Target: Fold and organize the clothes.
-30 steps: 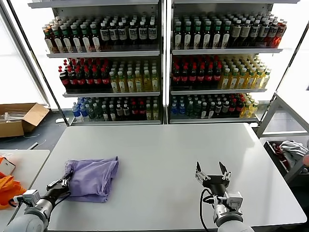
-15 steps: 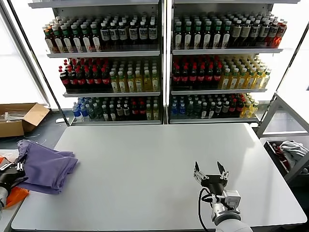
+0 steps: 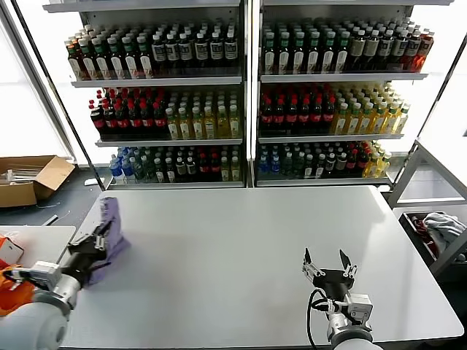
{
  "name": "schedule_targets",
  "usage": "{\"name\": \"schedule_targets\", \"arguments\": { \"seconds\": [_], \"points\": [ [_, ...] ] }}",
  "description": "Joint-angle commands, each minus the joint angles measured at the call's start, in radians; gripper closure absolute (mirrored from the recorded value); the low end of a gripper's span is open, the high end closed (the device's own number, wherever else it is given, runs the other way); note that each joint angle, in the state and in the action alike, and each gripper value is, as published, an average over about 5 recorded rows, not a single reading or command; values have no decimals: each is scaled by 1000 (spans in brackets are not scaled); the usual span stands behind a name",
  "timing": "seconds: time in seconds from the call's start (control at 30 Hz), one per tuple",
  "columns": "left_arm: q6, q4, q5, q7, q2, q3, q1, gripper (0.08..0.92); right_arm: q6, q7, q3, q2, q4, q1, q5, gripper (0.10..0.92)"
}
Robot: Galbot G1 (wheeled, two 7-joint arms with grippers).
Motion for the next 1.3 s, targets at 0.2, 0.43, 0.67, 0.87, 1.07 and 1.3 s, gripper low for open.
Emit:
{"name": "schedule_targets", "arguments": {
  "seconds": [0.2,0.43,0.67,0.87,1.07,1.3],
  "points": [
    [57,132,143,-98,-211,605,-253,881,-1,-8,-11,83,26,-80,-144,203],
    [5,128,-13,-84,-213,624,-289,881,-20,-8,-37,92,-12,-60,-169,203],
    [-78,132,-203,-118,-273,641,-322,721,-83,2,-62,85,-33,-25,-149,203],
    [-71,119,-186,-200,-277,585,-331,547,-109,45,-72,48,-31,20,57,203],
    [-28,85,-26,-202,-204,458,-278,374,-127,162,-128,20,-102,178,478,203],
    [-29,38,62,-194,-177,325,-170,201,-131,183,-207,35,-220,321,537,255]
  ]
}}
